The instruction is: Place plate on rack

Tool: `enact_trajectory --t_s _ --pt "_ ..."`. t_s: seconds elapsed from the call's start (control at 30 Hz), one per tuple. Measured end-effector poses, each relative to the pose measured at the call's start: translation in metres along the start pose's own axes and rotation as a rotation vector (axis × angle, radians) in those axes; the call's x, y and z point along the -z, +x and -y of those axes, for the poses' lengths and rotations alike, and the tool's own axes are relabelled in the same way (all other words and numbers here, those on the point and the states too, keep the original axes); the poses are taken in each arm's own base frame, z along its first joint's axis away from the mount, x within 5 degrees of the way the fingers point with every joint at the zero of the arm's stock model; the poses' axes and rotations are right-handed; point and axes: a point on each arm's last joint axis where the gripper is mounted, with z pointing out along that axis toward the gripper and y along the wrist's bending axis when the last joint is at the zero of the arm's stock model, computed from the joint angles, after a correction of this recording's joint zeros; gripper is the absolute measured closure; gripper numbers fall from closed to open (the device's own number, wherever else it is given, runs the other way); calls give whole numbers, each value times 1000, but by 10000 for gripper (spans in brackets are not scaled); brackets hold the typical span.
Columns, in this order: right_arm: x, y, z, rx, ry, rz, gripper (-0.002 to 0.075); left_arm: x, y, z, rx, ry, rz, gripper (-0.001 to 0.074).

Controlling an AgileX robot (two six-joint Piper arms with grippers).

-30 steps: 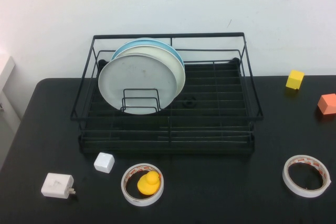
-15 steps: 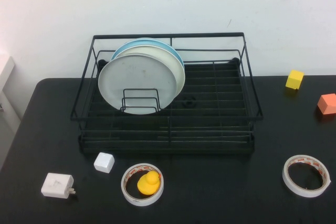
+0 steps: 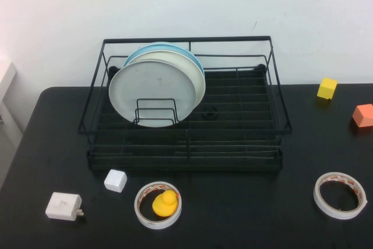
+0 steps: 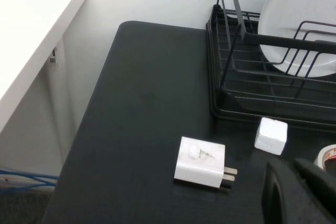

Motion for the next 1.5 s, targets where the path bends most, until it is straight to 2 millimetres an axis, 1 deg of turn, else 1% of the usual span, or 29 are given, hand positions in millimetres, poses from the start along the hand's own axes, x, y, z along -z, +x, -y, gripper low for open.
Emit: enact_trajectory --t_s 0.47,0.57,0.63,0.77,0.87,0.97,1.17,1.3,1.5 --pt "0 0 0 3 0 0 728 0 0 0 8 0 0 736" --pt "-1 -1 2 69 21 13 728 0 0 0 8 0 0 736" --pt "-6 2 4 105 51 25 728 0 0 0 8 0 0 736" --pt "-23 17 9 121 171 13 728 0 0 0 8 0 0 736" --pt "-39 40 11 71 250 -45 728 0 0 0 11 0 0 736" --pt "-49 59 10 28 289 -112 728 0 0 0 11 0 0 736" --pt "-61 89 5 -28 307 -204 728 0 0 0 12 0 0 736" --pt "-63 90 9 -33 358 -158 728 0 0 0 12 0 0 737" --pt "-63 89 10 -43 368 -142 728 0 0 0 12 0 0 737"
